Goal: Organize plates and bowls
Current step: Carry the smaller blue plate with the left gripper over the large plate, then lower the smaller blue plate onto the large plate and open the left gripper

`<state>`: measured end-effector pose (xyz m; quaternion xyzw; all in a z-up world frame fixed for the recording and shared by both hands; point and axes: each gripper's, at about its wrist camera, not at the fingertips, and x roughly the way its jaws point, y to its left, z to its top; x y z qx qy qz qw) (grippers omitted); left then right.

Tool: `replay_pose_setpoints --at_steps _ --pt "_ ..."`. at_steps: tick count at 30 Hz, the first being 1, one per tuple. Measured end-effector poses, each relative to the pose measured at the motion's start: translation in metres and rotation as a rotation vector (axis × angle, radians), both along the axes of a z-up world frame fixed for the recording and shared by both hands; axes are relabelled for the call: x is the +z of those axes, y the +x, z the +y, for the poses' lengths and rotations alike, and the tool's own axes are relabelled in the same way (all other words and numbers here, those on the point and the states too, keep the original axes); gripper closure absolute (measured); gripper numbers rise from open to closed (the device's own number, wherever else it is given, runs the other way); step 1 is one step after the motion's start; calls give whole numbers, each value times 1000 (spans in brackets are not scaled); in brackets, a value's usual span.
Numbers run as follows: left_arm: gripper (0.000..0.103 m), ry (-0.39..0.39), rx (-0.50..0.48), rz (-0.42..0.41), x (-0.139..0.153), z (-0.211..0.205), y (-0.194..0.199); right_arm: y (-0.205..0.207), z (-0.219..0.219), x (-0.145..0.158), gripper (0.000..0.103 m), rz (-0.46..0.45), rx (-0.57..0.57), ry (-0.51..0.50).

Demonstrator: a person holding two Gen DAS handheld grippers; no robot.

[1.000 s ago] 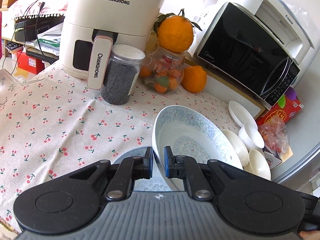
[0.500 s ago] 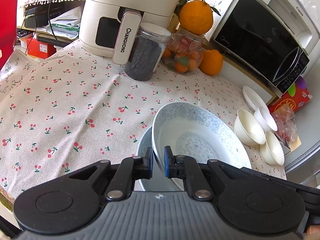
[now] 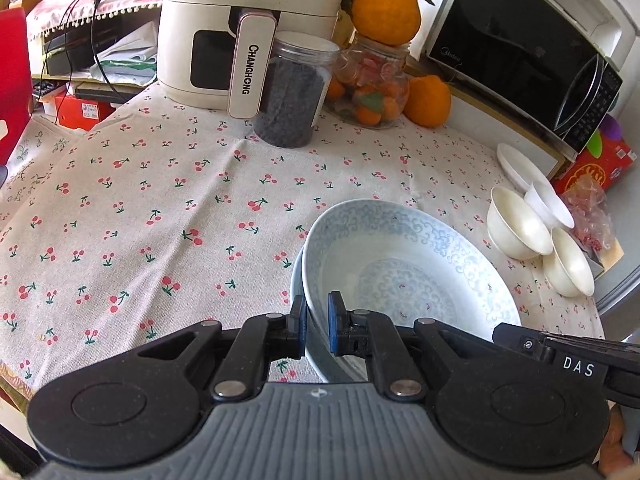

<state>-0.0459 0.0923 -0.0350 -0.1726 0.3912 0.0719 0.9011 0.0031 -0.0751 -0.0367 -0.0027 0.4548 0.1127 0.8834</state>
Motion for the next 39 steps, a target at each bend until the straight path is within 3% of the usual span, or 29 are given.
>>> replay_pose_setpoints --at_steps 23,39 --pt "93 195 -61 20 0 -22 0 -1 3 -4 89 25 -8 -31" --pt "92 267 -80 19 -2 -28 0 -4 10 -5 87 0 -4 -67"
